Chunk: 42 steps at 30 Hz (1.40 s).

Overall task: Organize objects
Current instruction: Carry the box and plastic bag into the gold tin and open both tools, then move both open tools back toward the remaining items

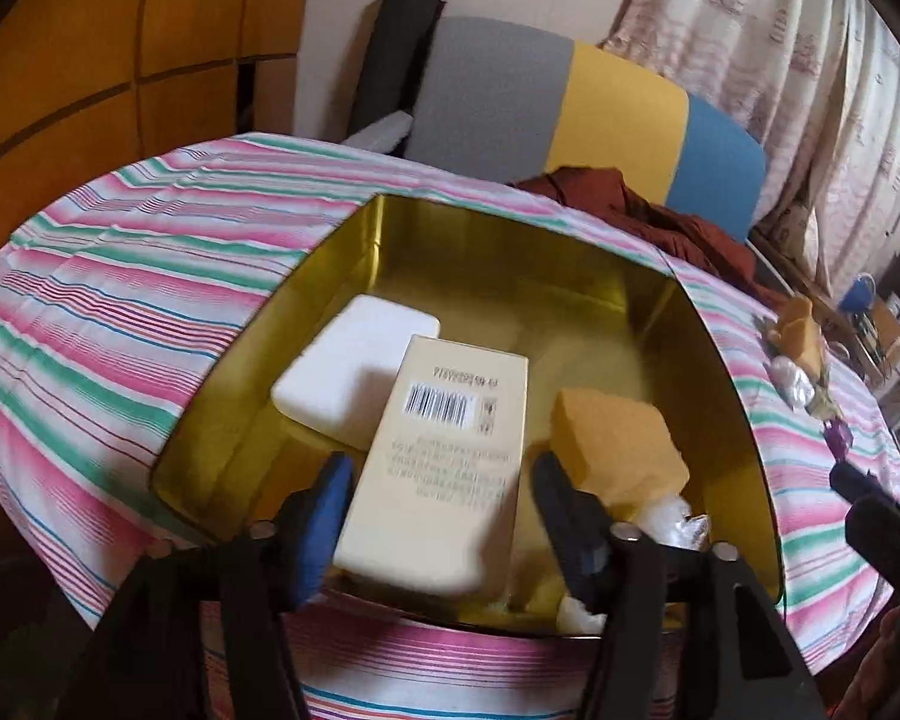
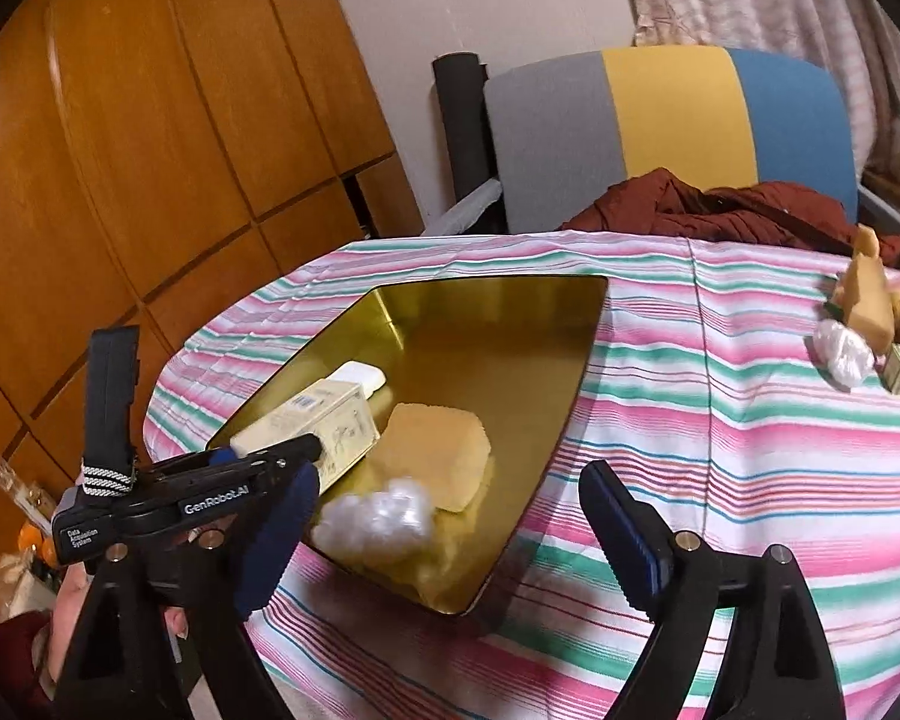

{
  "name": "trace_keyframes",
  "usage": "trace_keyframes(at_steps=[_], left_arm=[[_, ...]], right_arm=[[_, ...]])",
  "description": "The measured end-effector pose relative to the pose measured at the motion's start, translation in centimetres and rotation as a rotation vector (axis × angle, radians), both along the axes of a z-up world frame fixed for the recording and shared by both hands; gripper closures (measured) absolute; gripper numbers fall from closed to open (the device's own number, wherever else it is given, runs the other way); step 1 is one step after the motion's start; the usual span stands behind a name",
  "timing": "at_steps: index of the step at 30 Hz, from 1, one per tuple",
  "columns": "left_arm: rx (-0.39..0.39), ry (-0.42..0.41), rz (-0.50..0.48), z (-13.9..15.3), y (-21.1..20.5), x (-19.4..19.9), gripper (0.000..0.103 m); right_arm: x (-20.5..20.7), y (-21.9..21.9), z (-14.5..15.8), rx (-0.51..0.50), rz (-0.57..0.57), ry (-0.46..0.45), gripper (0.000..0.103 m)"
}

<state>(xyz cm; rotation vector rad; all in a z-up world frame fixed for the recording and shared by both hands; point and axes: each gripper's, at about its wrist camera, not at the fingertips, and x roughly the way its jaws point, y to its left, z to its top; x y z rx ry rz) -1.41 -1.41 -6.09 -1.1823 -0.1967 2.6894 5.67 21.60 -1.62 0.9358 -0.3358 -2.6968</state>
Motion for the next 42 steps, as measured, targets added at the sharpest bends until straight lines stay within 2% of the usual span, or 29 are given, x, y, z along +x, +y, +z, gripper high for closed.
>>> trace_keyframes(at_steps=[8,15,26,35,42], left_arm=[[0.05,0.105,0.104,2.5,-1.7,1.1,0.033],[0.11,0.112,0.09,3.8,-1.2,1.6,0.032],[0.077,0.107,-0.108,3.7,4.1,3.4,0.032],[0.077,0.12,-0.275,4.2,9.1,5.7,0.032],[0.082,0.1,-0.373,4.3,12.9,6.9,0.032]], right_arm=[[0.4,1.2,-0.3,-0.024,-0.034,-0.007,0.014],[0.5,2.0,-0.7,-0.036,-0.058,-0.02,0.014],[0.7,4.6,-0.8,-0.026,-0.129,-0.024,0.012],[1.0,9.7,-1.7,0.038,-0.243,-0.055,0.012],[2.6,16.7,-2.4,0.061,-0.451,-0.084,0.012]])
